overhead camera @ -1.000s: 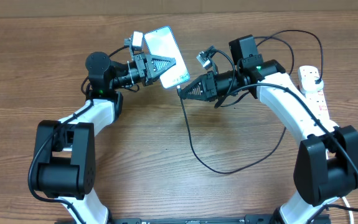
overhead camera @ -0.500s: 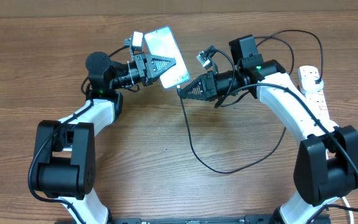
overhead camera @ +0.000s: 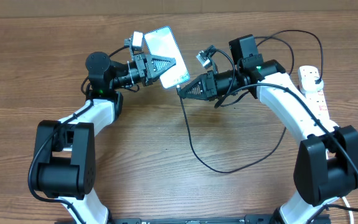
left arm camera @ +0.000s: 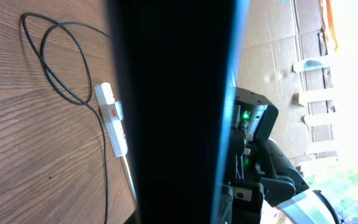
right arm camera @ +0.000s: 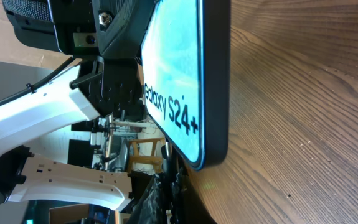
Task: Plug charger to phone and switch on socket
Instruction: 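Keep pressing the plug into the port while the left gripper holds the phone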
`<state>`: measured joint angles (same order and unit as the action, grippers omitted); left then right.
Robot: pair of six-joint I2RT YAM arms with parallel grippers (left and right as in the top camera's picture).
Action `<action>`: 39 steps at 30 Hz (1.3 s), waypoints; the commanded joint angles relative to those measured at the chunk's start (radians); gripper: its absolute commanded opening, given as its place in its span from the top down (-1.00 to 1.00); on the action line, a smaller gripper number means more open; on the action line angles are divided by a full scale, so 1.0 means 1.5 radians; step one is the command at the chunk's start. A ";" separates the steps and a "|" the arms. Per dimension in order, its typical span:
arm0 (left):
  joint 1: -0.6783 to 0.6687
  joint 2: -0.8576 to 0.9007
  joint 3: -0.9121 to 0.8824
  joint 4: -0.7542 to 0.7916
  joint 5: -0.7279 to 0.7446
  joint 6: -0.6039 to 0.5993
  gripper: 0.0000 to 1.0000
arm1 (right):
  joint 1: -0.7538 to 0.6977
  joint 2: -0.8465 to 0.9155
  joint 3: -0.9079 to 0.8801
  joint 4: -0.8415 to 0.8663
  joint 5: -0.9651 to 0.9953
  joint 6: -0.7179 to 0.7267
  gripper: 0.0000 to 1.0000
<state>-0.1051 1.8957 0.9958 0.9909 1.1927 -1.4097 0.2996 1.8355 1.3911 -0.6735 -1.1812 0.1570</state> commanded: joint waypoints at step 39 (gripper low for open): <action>-0.018 -0.017 0.013 0.006 0.055 0.025 0.92 | -0.005 -0.008 -0.003 0.012 0.016 0.017 0.92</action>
<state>-0.1181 1.8957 0.9958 0.9909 1.1934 -1.4059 0.3000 1.8355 1.3911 -0.6670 -1.1675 0.1825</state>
